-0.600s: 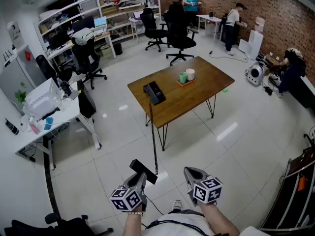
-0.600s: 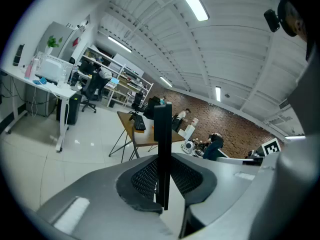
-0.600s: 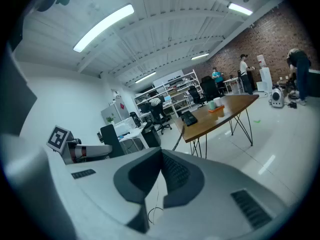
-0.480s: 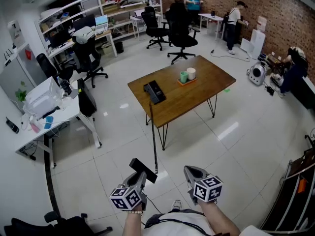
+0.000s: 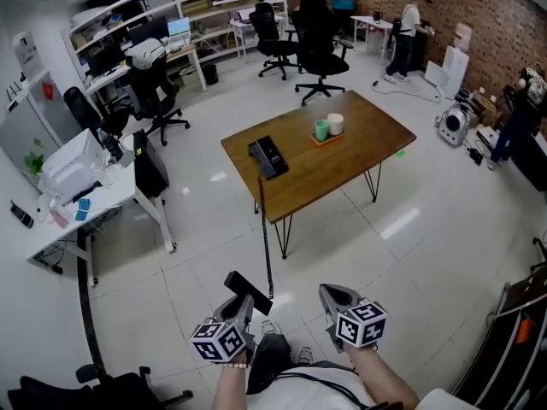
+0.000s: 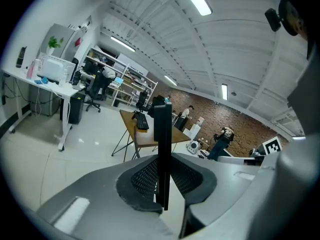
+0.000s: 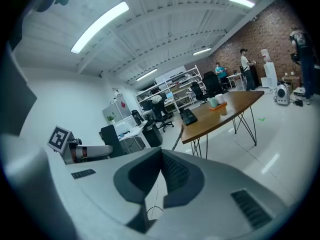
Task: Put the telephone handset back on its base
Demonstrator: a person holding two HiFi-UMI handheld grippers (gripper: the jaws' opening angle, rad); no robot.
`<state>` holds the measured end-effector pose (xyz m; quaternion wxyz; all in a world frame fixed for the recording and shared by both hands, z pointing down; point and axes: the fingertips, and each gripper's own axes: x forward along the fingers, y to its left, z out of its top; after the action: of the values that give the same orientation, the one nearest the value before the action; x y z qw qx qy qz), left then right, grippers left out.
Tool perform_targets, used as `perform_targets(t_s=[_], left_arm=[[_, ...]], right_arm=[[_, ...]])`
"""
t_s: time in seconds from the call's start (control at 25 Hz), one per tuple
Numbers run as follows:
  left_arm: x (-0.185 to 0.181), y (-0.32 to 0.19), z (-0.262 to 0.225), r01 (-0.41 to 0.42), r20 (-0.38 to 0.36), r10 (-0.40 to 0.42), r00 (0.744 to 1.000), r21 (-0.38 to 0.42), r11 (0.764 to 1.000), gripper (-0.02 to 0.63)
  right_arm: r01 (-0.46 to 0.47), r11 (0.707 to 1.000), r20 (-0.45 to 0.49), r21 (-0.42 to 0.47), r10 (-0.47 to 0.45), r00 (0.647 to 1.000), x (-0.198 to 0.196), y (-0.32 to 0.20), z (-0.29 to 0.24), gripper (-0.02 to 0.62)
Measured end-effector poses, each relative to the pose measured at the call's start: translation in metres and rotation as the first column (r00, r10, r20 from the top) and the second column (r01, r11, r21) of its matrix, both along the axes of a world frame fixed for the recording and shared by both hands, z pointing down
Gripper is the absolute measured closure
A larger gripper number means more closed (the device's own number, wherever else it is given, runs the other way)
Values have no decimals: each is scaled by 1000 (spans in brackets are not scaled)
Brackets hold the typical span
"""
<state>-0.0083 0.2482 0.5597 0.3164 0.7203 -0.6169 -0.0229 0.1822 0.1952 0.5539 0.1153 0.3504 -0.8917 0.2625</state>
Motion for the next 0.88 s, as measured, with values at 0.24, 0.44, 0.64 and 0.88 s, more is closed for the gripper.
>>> perform_targets(t_s=[0.24, 0.44, 0.64, 0.88], left_arm=[[0, -32, 9, -30, -6, 30, 1000, -19, 999, 535], [-17, -74, 14, -39, -31, 39, 999, -20, 999, 535], [-41, -122, 15, -54, -46, 52, 998, -23, 998, 535], [-67, -177, 15, -93, -55, 91, 994, -29, 995, 535]], right_arm=[[-20, 1000, 0, -20, 20, 1000, -5, -29, 9, 584], [-45, 999, -8, -28, 45, 999, -13, -66, 14, 584], [-76, 997, -17, -35, 75, 997, -31, -110, 14, 584], [-99, 995, -30, -23, 98, 995, -61, -160, 5, 584]])
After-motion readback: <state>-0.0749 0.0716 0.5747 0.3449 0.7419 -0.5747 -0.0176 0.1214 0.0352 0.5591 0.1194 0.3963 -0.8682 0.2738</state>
